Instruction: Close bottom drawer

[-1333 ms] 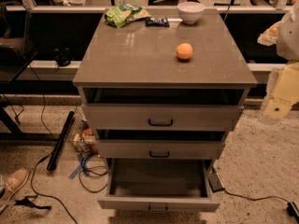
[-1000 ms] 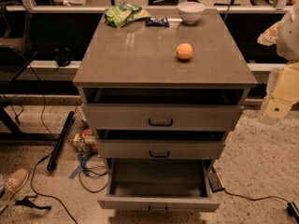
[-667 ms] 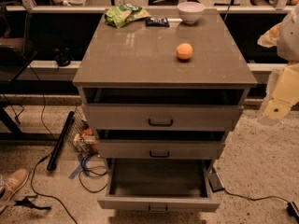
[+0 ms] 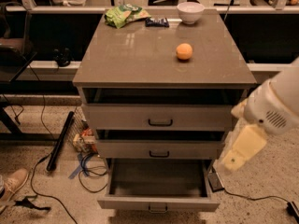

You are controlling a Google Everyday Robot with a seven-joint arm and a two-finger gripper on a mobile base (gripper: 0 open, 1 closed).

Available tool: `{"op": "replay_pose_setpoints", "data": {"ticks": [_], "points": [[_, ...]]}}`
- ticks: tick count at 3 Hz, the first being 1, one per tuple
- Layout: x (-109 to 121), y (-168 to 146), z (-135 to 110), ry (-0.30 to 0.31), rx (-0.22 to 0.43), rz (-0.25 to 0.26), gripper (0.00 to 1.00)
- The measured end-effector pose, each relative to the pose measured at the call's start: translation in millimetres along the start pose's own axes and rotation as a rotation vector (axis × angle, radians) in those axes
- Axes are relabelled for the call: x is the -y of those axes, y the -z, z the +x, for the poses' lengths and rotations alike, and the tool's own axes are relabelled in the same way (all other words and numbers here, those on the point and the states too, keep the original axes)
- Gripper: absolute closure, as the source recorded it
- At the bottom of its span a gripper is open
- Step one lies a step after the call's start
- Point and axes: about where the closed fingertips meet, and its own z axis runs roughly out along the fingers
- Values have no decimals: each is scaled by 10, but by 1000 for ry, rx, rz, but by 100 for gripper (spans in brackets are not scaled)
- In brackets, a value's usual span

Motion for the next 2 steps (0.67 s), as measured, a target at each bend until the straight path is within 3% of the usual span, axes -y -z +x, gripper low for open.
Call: {"op": "replay_pose_setpoints", "data": {"ticks": [1,2], "points": [[-122,-282,80,-42,16,-40,0],[-122,-282,80,-42,16,-40,0]]}}
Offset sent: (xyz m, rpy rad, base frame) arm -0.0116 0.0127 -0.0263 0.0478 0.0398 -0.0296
